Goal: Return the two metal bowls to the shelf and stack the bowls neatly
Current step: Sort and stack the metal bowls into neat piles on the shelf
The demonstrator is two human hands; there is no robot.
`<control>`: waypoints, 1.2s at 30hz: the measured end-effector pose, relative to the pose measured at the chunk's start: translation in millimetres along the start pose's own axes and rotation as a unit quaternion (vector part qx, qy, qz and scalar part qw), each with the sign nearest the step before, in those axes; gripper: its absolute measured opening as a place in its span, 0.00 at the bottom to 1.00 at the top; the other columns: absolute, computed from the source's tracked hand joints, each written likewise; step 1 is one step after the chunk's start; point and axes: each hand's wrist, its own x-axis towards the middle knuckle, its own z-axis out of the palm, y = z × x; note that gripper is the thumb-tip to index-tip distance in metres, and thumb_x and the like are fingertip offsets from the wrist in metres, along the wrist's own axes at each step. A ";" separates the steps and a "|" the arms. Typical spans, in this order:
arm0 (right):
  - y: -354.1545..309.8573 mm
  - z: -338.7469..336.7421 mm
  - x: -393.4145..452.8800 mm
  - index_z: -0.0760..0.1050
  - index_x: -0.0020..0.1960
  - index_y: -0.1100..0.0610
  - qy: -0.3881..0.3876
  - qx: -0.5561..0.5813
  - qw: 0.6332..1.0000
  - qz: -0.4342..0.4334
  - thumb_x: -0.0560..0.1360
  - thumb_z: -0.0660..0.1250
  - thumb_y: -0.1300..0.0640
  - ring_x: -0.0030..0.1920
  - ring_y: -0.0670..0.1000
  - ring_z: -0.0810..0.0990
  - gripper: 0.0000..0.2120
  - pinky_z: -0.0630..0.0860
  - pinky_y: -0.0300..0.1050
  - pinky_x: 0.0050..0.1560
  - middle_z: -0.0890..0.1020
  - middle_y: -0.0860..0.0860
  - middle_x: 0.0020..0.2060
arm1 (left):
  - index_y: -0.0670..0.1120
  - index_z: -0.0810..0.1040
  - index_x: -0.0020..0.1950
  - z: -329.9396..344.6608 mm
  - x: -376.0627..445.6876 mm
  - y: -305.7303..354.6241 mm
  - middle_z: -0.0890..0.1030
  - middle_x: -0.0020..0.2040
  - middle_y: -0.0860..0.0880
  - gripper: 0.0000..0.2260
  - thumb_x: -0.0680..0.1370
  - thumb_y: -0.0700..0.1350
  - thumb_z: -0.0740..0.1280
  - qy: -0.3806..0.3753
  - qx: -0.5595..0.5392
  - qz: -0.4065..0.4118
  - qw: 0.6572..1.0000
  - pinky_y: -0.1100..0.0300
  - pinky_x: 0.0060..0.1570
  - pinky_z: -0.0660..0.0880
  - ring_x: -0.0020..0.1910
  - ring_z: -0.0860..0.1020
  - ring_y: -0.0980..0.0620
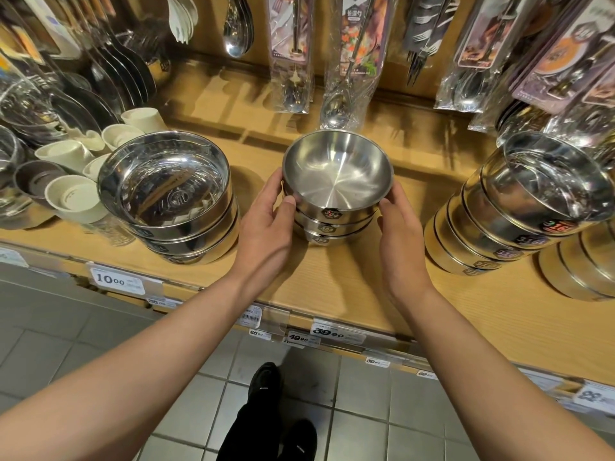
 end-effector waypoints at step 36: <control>-37.5 -17.9 -29.3 0.63 0.79 0.53 0.036 -0.025 0.991 0.125 0.83 0.59 0.54 0.66 0.47 0.74 0.24 0.73 0.46 0.66 0.71 0.50 0.74 | 0.50 0.74 0.72 -35.3 -30.2 56.4 0.76 0.45 0.81 0.16 0.83 0.45 0.62 -0.024 0.111 -0.082 0.990 0.80 0.52 0.68 0.51 0.73 0.81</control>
